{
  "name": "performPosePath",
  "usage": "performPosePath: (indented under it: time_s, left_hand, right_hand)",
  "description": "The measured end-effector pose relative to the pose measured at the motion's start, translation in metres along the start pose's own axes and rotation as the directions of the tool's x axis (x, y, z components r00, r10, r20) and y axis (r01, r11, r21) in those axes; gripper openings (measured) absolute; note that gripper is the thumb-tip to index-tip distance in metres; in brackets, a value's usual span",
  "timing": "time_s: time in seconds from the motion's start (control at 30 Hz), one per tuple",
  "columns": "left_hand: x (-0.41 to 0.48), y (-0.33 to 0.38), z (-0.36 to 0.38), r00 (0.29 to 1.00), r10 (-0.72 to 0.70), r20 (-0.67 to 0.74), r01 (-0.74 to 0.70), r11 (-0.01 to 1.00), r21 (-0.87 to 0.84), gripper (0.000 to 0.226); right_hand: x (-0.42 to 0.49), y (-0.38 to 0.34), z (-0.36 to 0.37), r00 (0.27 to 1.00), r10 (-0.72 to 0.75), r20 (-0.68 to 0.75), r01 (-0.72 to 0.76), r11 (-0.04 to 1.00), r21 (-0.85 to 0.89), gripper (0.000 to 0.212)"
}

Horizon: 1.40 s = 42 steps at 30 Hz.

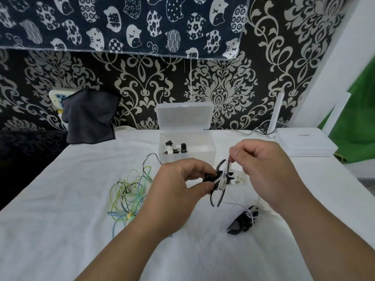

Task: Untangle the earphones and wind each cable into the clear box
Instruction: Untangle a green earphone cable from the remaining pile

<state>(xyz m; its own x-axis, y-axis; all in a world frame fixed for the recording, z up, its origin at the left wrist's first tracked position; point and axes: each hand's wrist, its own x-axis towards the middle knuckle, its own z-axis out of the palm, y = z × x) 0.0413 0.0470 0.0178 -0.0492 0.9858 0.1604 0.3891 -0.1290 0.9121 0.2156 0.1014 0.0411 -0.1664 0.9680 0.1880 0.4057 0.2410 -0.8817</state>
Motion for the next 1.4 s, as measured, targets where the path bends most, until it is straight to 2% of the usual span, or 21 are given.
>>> performPosePath:
  time_s: [0.07, 0.13, 0.23, 0.3, 0.43, 0.67, 0.77, 0.87, 1.0, 1.1, 1.17, 1.27, 1.4]
  left_hand:
    - [0.001, 0.001, 0.0, 0.999, -0.011, 0.038, 0.017, 0.989, -0.15, 0.03]
    - [0.001, 0.0, 0.0, 0.999, -0.04, 0.024, 0.045, 0.949, -0.311, 0.03]
    - [0.003, -0.002, 0.001, 0.993, -0.097, -0.067, 0.053, 0.875, -0.482, 0.029]
    - [0.005, -0.005, 0.002, 0.982, -0.129, -0.137, 0.04, 0.855, -0.518, 0.027]
    - [0.009, -0.011, -0.002, 0.956, -0.155, -0.248, 0.027, 0.891, -0.454, 0.025]
    - [0.009, -0.013, -0.006, 0.94, -0.156, -0.304, 0.06, 0.951, -0.304, 0.024]
    - [0.008, -0.013, -0.004, 0.94, -0.113, -0.322, 0.059, 0.983, -0.173, 0.024]
    - [0.005, -0.011, -0.004, 0.948, -0.039, -0.315, 0.047, 0.999, 0.02, 0.026]
    - [0.002, -0.01, -0.003, 0.973, 0.012, -0.23, 0.036, 0.979, 0.203, 0.029]
    - [0.001, -0.009, 0.001, 0.991, -0.011, -0.133, 0.042, 0.971, 0.233, 0.027]
    - [0.0, -0.007, 0.003, 0.996, -0.037, -0.078, 0.051, 0.981, 0.186, 0.025]
    - [0.0, -0.006, 0.004, 0.998, -0.059, 0.002, 0.059, 0.998, 0.026, 0.026]
    - [-0.001, -0.002, 0.005, 0.996, -0.067, 0.051, 0.078, 0.957, -0.278, 0.027]
  right_hand:
    - [0.001, 0.006, 0.004, 0.999, 0.05, 0.015, -0.049, 0.999, -0.019, 0.029]
    - [0.002, 0.013, 0.009, 0.982, 0.165, 0.095, -0.162, 0.986, -0.034, 0.03]
    - [-0.001, 0.02, 0.018, 0.9, 0.306, 0.31, -0.305, 0.951, -0.052, 0.036]
    - [-0.006, 0.021, 0.024, 0.837, 0.321, 0.443, -0.319, 0.944, -0.082, 0.038]
    - [-0.012, 0.015, 0.029, 0.748, 0.284, 0.6, -0.277, 0.955, -0.107, 0.037]
    - [-0.013, 0.005, 0.02, 0.733, 0.206, 0.648, -0.299, 0.954, 0.036, 0.036]
    - [-0.015, 0.002, 0.019, 0.738, 0.142, 0.66, -0.286, 0.951, 0.115, 0.037]
    - [-0.014, -0.005, 0.016, 0.797, 0.064, 0.601, -0.254, 0.938, 0.236, 0.036]
    - [-0.008, -0.011, 0.009, 0.928, 0.024, 0.373, -0.173, 0.911, 0.373, 0.04]
    - [-0.004, -0.006, 0.004, 0.983, 0.038, 0.179, -0.087, 0.957, 0.275, 0.032]
    - [-0.002, 0.0, 0.002, 0.995, 0.037, 0.096, -0.053, 0.984, 0.169, 0.029]
    - [0.0, 0.007, 0.001, 0.999, 0.037, 0.005, -0.037, 0.997, 0.072, 0.028]
    - [0.004, 0.019, 0.007, 0.988, 0.149, 0.028, -0.15, 0.987, 0.057, 0.029]
